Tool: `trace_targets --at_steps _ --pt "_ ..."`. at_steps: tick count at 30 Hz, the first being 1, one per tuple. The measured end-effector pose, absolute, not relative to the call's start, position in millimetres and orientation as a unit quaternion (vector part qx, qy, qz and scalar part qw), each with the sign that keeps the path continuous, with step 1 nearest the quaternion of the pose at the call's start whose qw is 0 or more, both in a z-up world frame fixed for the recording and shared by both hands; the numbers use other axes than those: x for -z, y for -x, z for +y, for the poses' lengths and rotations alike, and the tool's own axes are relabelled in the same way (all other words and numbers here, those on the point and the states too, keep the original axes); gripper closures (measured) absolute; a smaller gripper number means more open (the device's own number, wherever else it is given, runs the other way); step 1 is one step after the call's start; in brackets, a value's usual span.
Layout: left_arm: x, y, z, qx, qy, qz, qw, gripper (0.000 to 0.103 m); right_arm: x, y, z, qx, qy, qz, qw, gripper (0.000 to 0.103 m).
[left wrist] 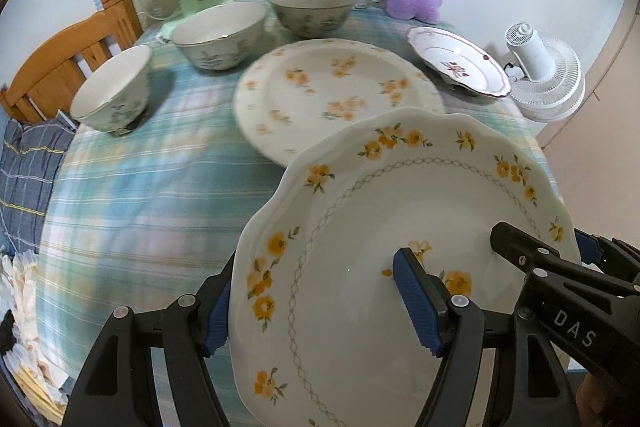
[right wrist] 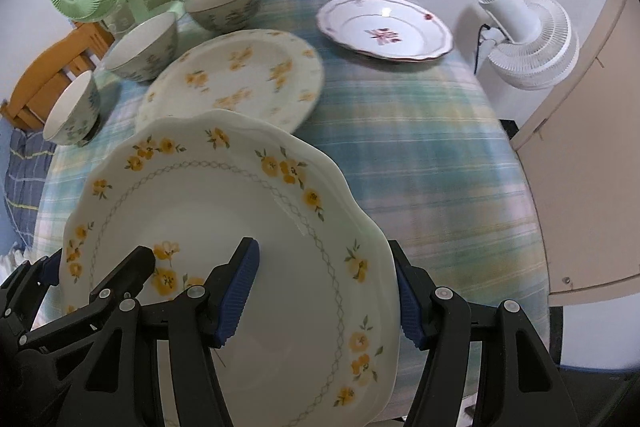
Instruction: Organize plates and bowls
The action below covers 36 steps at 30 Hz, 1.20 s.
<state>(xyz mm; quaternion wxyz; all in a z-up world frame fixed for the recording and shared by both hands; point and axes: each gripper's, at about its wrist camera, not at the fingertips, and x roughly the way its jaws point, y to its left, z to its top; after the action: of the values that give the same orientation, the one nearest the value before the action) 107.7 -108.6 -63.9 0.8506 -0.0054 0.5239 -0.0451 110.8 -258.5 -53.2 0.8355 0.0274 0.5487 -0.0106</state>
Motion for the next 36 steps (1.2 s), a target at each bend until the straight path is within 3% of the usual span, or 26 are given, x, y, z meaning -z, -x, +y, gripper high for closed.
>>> trace_targets --at_steps 18,36 --pt "92 -132 -200 0.056 0.002 0.545 0.837 0.030 80 -129 -358 0.037 -0.031 0.568 0.822 0.037" --pt "113 -155 -219 0.037 -0.004 0.553 0.832 0.029 109 -151 -381 0.036 -0.047 0.586 0.808 0.038"
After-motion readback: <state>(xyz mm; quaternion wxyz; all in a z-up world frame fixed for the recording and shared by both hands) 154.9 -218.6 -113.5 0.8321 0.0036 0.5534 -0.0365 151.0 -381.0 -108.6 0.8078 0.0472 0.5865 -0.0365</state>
